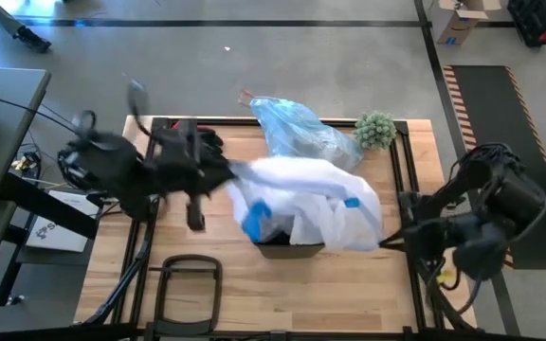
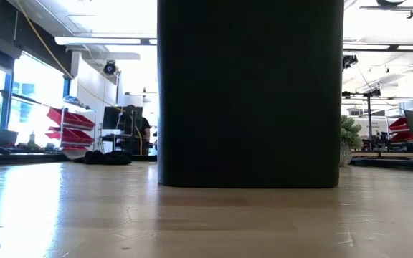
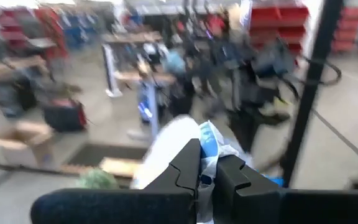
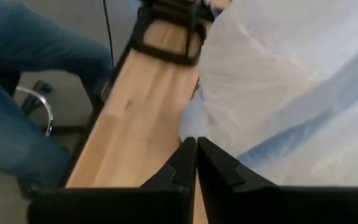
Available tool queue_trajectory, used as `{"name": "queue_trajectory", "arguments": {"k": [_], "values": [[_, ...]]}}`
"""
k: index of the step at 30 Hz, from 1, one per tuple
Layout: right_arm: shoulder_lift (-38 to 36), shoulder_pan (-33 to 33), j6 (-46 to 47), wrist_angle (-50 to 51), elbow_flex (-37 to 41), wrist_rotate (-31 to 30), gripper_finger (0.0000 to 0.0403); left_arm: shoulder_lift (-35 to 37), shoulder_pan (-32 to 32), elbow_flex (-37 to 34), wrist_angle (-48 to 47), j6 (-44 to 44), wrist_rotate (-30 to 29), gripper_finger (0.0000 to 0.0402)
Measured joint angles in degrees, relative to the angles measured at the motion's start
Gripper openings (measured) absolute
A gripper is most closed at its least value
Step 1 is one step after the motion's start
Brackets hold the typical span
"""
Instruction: Place trash/remove bag and relplace
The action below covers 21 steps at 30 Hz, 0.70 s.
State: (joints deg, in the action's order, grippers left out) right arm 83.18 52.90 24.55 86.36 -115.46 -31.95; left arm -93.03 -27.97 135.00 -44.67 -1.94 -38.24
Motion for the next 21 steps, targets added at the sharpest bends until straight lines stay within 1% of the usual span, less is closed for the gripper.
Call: {"name": "queue_trajectory", "arguments": {"k": [3,6,9,11,13,15,17,19,21], "values": [[2.9,1.2,3.5,3.1,0.0,-0.5,0.0000,-2.7,-0.4,0.0,-7.1,-5.6,0.9,0.0000],[5.0,1.3,3.4,3.5,0.1,-0.5,0.0000,-5.5,0.0,0.0,-18.4,-14.1,-1.1,0.0000],[6.6,1.2,5.1,3.6,0.1,0.8,0.0000,-8.1,0.7,-0.1,-27.9,-22.2,-1.0,0.0000],[6.6,1.1,6.4,3.3,0.9,1.1,0.0000,-9.5,1.0,-0.1,-32.2,-25.4,-0.9,0.0000],[5.4,1.1,6.7,2.8,2.8,1.0,0.0000,-10.3,1.3,-0.1,-35.4,-27.5,0.4,0.0000],[3.7,1.1,8.5,2.2,5.6,1.0,0.0000,-10.3,1.6,-0.1,-35.9,-28.2,1.4,0.0000],[1.4,1.1,9.5,-1.0,9.1,1.0,0.0000,-9.3,1.8,-0.1,-32.3,-27.2,1.8,0.0000],[-1.5,1.1,7.3,-9.4,12.9,1.0,0.0000,-7.7,1.4,-0.1,-26.0,-24.2,3.9,0.0000],[-4.5,1.1,2.7,-21.0,16.9,2.1,0.0000,-6.1,1.0,0.0,-19.8,-22.1,8.7,0.0000]]}}
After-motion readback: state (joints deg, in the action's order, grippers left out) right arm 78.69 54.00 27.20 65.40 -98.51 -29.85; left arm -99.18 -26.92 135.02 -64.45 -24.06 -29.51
